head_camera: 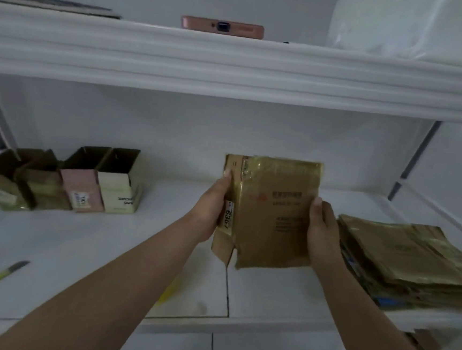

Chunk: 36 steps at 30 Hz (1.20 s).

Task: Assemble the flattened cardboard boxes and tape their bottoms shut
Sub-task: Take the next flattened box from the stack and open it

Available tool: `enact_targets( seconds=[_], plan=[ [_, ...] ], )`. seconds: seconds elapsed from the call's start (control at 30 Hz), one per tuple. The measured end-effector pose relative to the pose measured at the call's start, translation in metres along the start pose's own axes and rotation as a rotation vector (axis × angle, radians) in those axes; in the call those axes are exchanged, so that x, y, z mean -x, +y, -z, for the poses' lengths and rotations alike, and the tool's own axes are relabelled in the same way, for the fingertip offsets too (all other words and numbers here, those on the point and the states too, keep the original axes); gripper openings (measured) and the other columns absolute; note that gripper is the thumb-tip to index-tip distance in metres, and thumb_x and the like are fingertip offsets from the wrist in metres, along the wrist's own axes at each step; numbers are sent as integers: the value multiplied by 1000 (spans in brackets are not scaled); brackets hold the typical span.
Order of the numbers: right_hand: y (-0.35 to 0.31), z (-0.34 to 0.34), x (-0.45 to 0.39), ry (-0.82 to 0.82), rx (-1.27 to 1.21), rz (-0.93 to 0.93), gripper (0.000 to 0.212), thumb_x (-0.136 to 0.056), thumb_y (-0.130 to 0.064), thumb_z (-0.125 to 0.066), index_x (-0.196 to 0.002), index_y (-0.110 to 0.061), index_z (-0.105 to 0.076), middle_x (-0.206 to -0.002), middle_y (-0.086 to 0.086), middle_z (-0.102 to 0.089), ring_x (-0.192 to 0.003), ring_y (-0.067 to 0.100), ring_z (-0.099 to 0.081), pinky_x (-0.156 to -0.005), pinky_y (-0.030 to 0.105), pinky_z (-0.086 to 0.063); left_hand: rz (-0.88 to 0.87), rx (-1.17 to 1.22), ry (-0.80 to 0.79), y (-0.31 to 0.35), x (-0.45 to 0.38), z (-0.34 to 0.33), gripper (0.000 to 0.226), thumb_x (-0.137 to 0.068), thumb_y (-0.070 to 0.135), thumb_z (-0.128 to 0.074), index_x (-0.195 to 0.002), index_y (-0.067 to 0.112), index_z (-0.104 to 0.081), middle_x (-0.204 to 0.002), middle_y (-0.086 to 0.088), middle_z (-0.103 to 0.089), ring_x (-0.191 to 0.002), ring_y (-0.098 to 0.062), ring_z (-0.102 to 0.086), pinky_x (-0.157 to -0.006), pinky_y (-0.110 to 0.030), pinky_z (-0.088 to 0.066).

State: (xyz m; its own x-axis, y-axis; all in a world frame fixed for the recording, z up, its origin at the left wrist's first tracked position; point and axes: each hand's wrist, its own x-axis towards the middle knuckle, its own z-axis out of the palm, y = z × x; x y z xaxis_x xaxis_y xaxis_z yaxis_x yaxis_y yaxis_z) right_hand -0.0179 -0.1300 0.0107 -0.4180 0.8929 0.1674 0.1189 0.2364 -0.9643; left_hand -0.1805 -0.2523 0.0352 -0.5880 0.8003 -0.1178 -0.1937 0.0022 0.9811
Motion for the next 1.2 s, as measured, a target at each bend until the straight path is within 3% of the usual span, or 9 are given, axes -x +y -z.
enact_targets(
  seconds=[0.13, 0.27, 0.4, 0.5, 0.6, 0.73, 0.83, 1.03, 1.2],
  plan=[
    [-21, -81, 18, -177, -260, -135, 86, -76, -90, -29, -124, -24, -57, -118, 0, -66, -110, 22, -63, -100, 52, -46, -46, -10, 81, 13, 22, 79, 56, -99, 57, -29, -105, 19, -71, -91, -5, -76, -82, -16, -72, -73, -29, -53],
    [-50, -170, 56, -297, -388, -176, 91, -76, -84, -35, -128, -13, -57, -123, 15, -65, -113, 29, -64, -99, 52, -49, -17, -64, 181, 25, 46, 187, 54, -98, 56, -35, -128, 19, -60, -125, -13, -63, -117, -28, -57, -107, -50, -37],
    [-72, -252, 97, -411, -515, -328, 85, -88, -75, -15, -124, -14, -62, -115, 18, -70, -102, 28, -70, -78, 42, -59, 1, -41, 193, 33, 75, 284, 34, -99, 33, -34, -103, 16, -63, -94, -6, -67, -90, -26, -60, -77, -37, -49],
    [-75, -298, 119, -473, -565, -395, 81, -89, -74, -12, -108, -21, -71, -103, 11, -74, -94, 26, -72, -84, 44, -55, -32, -7, 148, 28, 94, 333, 46, -103, 33, -24, -91, 18, -65, -76, 1, -71, -75, -23, -64, -59, -25, -51],
    [-67, -331, 138, -411, -476, -411, 67, -92, -71, -28, -112, -23, -70, -107, 8, -74, -104, 27, -68, -95, 45, -51, 25, 27, 65, 18, 108, 357, 64, -98, 63, -22, -117, 22, -67, -109, -5, -72, -106, -26, -67, -82, -36, -52],
    [-45, -350, 152, -405, -442, -433, 38, -103, -45, -37, -128, -25, -58, -121, 10, -68, -115, 27, -62, -101, 47, -47, 125, 71, 56, -17, 113, 377, 51, -90, 50, -49, -128, 18, -57, -110, -9, -72, -103, -24, -68, -75, -29, -55],
    [-36, -352, 163, -424, -486, -438, 35, -105, -38, -33, -134, -32, -52, -125, 6, -66, -118, 23, -61, -105, 49, -44, 133, 147, 17, -39, 115, 385, 50, -91, 42, -50, -136, 21, -47, -122, -10, -66, -101, -19, -69, -70, -25, -56],
    [-39, -353, 170, -410, -335, -279, 31, -104, -21, -40, -128, -37, -52, -105, 1, -72, -98, 19, -69, -87, 36, -53, 55, 99, -36, -55, 106, 396, 42, -92, 29, -51, -133, 23, -44, -126, -14, -62, -110, -27, -65, -85, -38, -54],
    [-48, -352, 174, -325, -339, -223, 29, -94, 5, -45, -106, -16, -61, -104, 15, -69, -88, 28, -65, -63, 28, -53, -60, 108, -25, -50, 101, 394, 31, -98, -3, -35, -114, 17, -52, -107, -10, -66, -87, -21, -69, -65, -29, -56]
  ],
)
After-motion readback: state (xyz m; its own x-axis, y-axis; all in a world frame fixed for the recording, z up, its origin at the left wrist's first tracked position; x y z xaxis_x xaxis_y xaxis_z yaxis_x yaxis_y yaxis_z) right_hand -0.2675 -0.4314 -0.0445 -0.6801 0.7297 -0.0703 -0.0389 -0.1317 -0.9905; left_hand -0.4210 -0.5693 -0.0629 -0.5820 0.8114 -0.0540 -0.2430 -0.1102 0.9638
